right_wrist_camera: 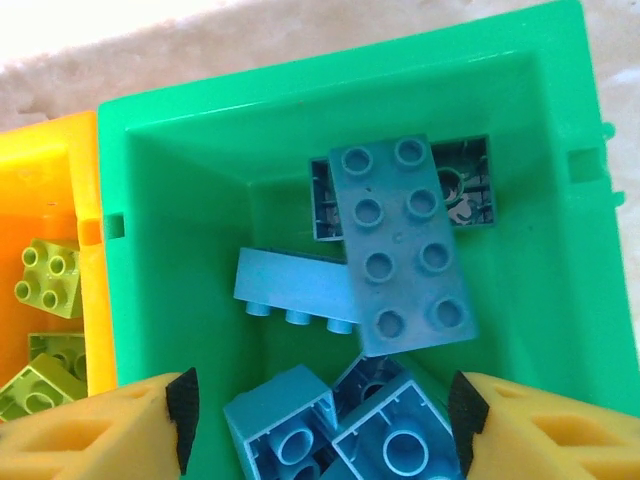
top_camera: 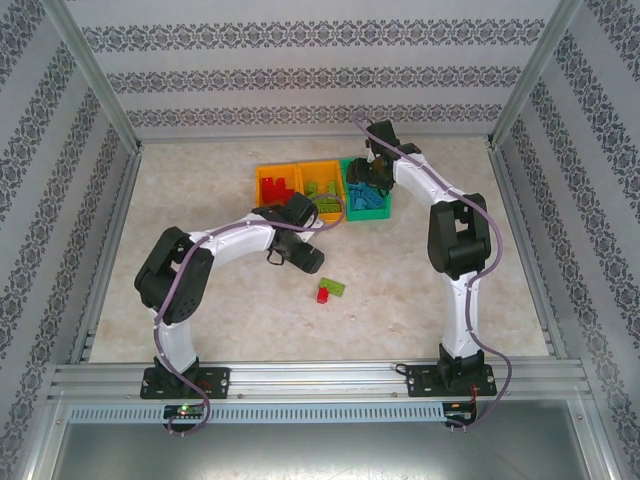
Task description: Sort the legos into containers by color
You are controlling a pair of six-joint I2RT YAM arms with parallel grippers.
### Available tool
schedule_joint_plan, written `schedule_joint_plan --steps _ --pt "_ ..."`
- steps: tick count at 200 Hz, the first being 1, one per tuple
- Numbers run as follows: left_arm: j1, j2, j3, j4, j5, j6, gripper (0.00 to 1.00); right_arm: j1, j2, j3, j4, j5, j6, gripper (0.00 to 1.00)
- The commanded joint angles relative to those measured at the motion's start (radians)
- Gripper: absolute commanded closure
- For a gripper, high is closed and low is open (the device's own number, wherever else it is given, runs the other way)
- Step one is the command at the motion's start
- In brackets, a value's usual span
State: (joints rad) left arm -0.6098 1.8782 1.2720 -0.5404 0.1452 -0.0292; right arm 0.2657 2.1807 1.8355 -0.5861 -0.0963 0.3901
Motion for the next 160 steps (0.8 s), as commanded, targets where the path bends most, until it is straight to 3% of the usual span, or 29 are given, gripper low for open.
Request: schedule_joint_plan --steps 1,37,76,108,160 --pt "-0.014 0.026 0.034 -0.056 0.0 0.041 0.18 -0.003 -0.085 -0.05 0.008 -0.023 0.004 0.28" --pt "-0.013 0.057 0.048 -0.066 0.021 0.067 0.26 -0.006 -0.192 -0.145 0.052 -0.053 0.034 0.26" --pt "-0.013 0.086 0.061 -0.067 0.03 0.067 0.52 -0.01 -0.298 -0.25 0.104 -0.075 0.07 0.25" --pt "-0.013 0.076 0.066 -0.062 0.04 0.06 0.64 -0.011 -0.374 -0.328 0.12 -0.072 0.067 0.22" --pt "-0.009 -0.002 0.136 -0.043 0.018 -0.013 0.72 0.0 -0.526 -0.555 0.174 -0.046 -0.029 0.21"
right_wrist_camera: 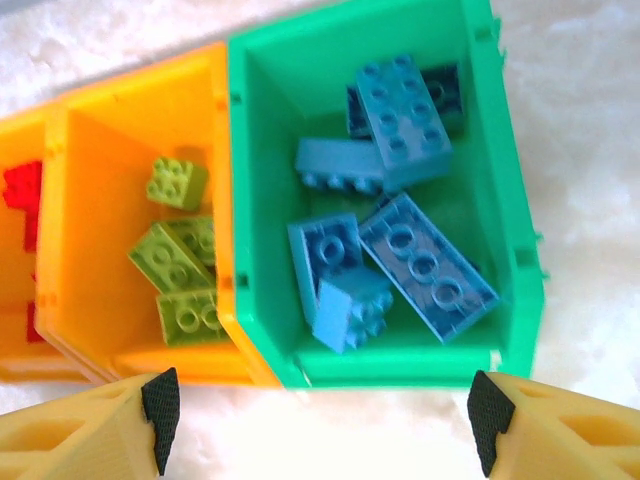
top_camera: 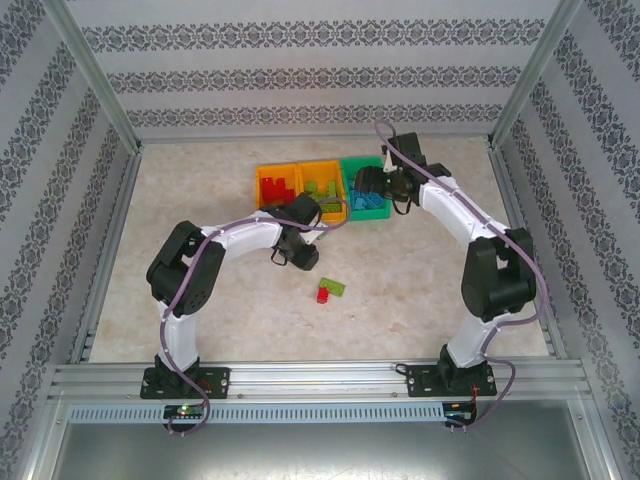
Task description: Sort the legos into containers by color
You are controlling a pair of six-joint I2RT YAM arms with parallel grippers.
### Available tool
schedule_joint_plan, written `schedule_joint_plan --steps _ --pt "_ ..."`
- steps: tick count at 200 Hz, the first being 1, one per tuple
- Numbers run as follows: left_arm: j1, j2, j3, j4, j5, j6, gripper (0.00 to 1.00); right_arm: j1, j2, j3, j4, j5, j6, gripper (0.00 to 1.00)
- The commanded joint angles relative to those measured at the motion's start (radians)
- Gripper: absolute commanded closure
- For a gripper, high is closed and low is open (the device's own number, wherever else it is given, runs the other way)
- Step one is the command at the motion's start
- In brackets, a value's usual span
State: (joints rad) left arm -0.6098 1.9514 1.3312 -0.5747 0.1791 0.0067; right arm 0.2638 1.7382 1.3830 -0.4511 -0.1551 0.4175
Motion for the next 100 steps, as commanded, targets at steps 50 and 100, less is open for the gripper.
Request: schedule_joint_plan --steps 50,100 --pt "0.048 0.004 0.339 -0.001 -0.034 -0.187 0.71 0.094 -0.274 -0.393 0.152 0.0 -0.192 0.21" --pt "0.107 0.244 0.669 -0.09 0.011 -0.315 0.73 0.229 -0.35 -0.546 0.168 0.0 -0.174 0.21"
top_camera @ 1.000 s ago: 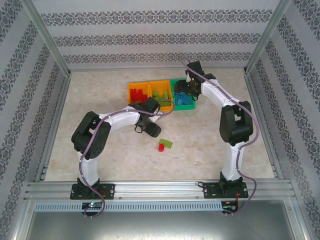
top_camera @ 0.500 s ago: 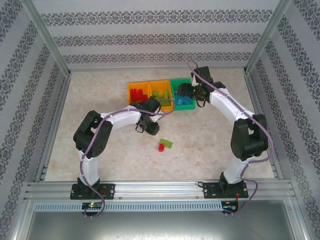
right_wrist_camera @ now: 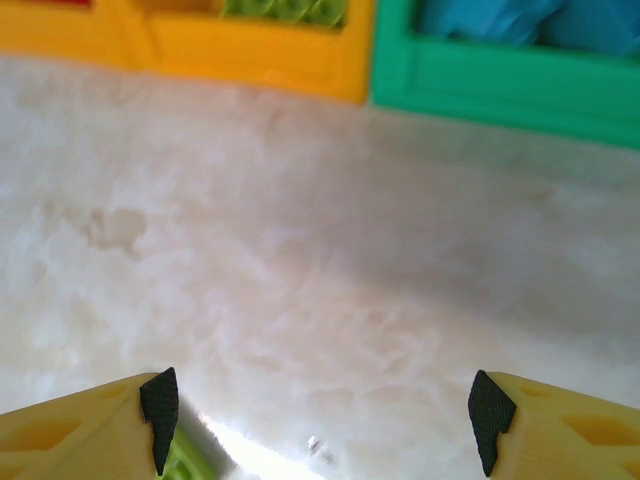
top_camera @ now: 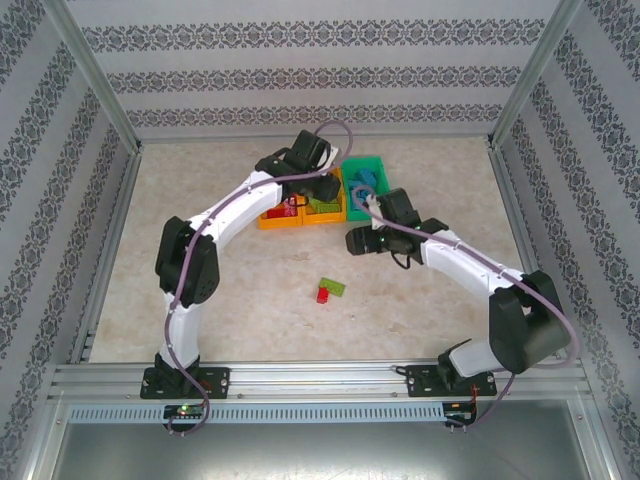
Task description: Sort the legos into containers by color
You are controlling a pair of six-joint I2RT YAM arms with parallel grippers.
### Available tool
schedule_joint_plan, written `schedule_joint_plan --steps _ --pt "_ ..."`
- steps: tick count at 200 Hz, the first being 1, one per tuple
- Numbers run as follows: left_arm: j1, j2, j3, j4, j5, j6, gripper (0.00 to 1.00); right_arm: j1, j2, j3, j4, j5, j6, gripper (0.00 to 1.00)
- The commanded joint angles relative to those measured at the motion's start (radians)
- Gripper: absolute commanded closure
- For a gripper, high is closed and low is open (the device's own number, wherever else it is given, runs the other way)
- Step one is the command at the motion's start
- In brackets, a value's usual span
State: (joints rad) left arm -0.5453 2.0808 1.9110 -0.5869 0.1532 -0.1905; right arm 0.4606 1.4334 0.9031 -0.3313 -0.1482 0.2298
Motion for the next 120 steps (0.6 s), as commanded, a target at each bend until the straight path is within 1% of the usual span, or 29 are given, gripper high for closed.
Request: schedule_joint_plan --steps 1,14,33,51,69,78,86,100,109,113,120 --pt "0.045 0.118 0.095 -0.078 0.039 -0.122 0.73 0.034 -0.046 -0.069 0.05 -0.006 0.017 0.21" --pt "0.059 0.173 0.159 -0.09 0.066 -0.147 0.73 0.065 -0.065 -0.104 0.073 0.006 0.053 0.21" --pt "0.069 0.242 0.246 -0.114 0.064 -0.155 0.72 0.105 -0.081 -0.135 0.08 0.03 0.089 0.22" --pt "0.074 0.281 0.291 -0.119 0.06 -0.166 0.71 0.129 -0.092 -0.161 0.082 0.042 0.107 0.22" --pt "0.08 0.303 0.31 -0.113 0.062 -0.177 0.65 0.147 -0.093 -0.178 0.08 0.048 0.109 0.21" --pt "0.08 0.306 0.312 -0.115 0.064 -0.182 0.58 0.158 -0.089 -0.181 0.07 0.058 0.101 0.21" --pt "0.08 0.305 0.313 -0.117 0.065 -0.188 0.49 0.167 -0.082 -0.179 0.061 0.069 0.092 0.21" --pt "0.08 0.292 0.312 -0.133 0.071 -0.21 0.38 0.184 -0.068 -0.179 0.046 0.095 0.078 0.21" --pt "0.079 0.275 0.301 -0.137 0.08 -0.227 0.27 0.193 -0.061 -0.18 0.046 0.102 0.071 0.21" --pt "0.079 0.261 0.291 -0.133 0.085 -0.235 0.19 0.197 -0.058 -0.181 0.047 0.104 0.066 0.21" --pt "0.079 0.236 0.272 -0.125 0.09 -0.252 0.08 0.204 -0.055 -0.182 0.049 0.103 0.056 0.21"
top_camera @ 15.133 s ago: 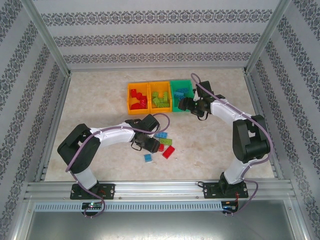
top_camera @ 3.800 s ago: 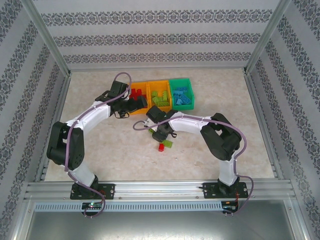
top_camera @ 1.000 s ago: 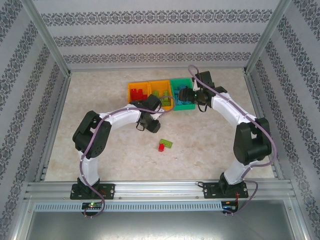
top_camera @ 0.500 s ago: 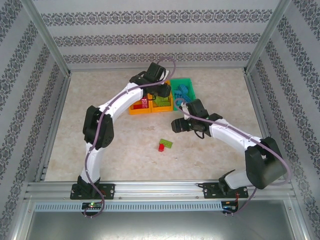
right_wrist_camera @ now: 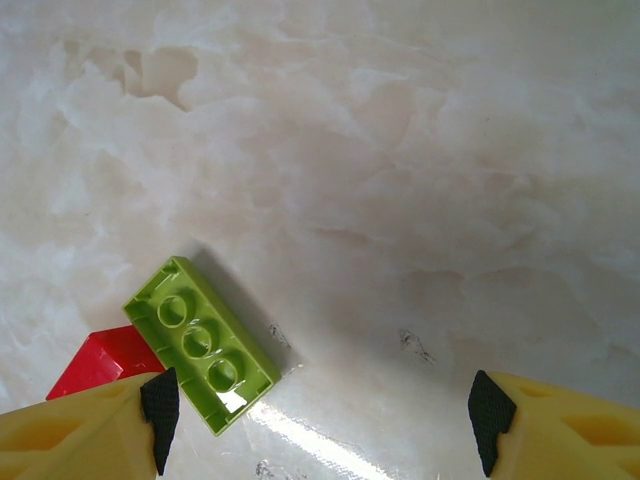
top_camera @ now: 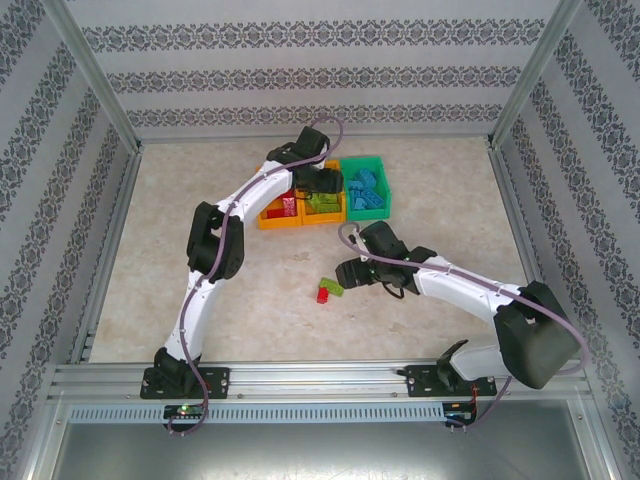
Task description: Sort the legos into containers by color
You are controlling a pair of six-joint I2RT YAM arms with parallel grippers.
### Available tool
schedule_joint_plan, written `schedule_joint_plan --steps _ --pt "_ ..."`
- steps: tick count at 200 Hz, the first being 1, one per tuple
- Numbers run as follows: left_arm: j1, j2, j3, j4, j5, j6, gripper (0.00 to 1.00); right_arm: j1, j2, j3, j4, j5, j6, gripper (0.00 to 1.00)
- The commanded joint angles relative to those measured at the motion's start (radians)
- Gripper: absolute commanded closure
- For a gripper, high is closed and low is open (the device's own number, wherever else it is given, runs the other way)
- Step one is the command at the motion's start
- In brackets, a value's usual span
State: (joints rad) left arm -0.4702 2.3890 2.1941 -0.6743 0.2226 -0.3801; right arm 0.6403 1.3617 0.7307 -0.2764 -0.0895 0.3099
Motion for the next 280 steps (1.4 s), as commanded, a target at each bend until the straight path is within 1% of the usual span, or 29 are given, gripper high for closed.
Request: schedule_joint_plan --steps 1,4,6,48,83,94,113,135,156,177,199,216,280 --pt "0.005 -0.076 -0.013 -0.036 0.021 -0.064 0.06 0.026 0.017 -0.01 -0.006 0.045 -0.026 0.21" --pt "0.004 -0.087 -0.022 -0.031 0.022 -0.068 0.01 0.029 0.018 -0.009 -0.006 0.042 -0.034 0.21" --pt "0.004 -0.095 -0.028 -0.028 0.023 -0.071 0.0 0.032 0.02 -0.008 -0.007 0.041 -0.039 0.21" --pt "0.007 -0.234 -0.104 -0.01 0.045 -0.113 0.0 0.091 0.095 0.059 -0.079 -0.016 -0.163 0.21" --pt "0.023 -0.313 -0.195 0.024 0.12 -0.165 0.0 0.144 0.183 0.125 -0.125 -0.061 -0.209 0.21" --pt "0.03 -0.341 -0.238 0.047 0.144 -0.175 0.0 0.161 0.211 0.145 -0.141 -0.048 -0.216 0.21" --pt "0.042 -0.389 -0.325 0.086 0.15 -0.181 0.0 0.18 0.255 0.179 -0.171 -0.02 -0.216 0.21" --pt "0.061 -0.431 -0.405 0.114 0.176 -0.189 0.0 0.184 0.294 0.204 -0.192 0.005 -0.21 0.23" --pt "0.074 -0.466 -0.468 0.132 0.179 -0.192 0.0 0.184 0.328 0.227 -0.213 0.029 -0.201 0.26" --pt "0.085 -0.493 -0.519 0.15 0.18 -0.201 0.0 0.184 0.351 0.251 -0.228 0.044 -0.2 0.26" --pt "0.089 -0.51 -0.553 0.171 0.182 -0.209 0.0 0.183 0.355 0.268 -0.221 0.048 -0.194 0.21" --pt "0.088 -0.511 -0.566 0.177 0.187 -0.213 0.0 0.183 0.342 0.275 -0.223 0.039 -0.19 0.19" --pt "0.089 -0.521 -0.61 0.211 0.203 -0.225 0.0 0.184 0.189 0.17 -0.218 0.006 -0.156 0.18"
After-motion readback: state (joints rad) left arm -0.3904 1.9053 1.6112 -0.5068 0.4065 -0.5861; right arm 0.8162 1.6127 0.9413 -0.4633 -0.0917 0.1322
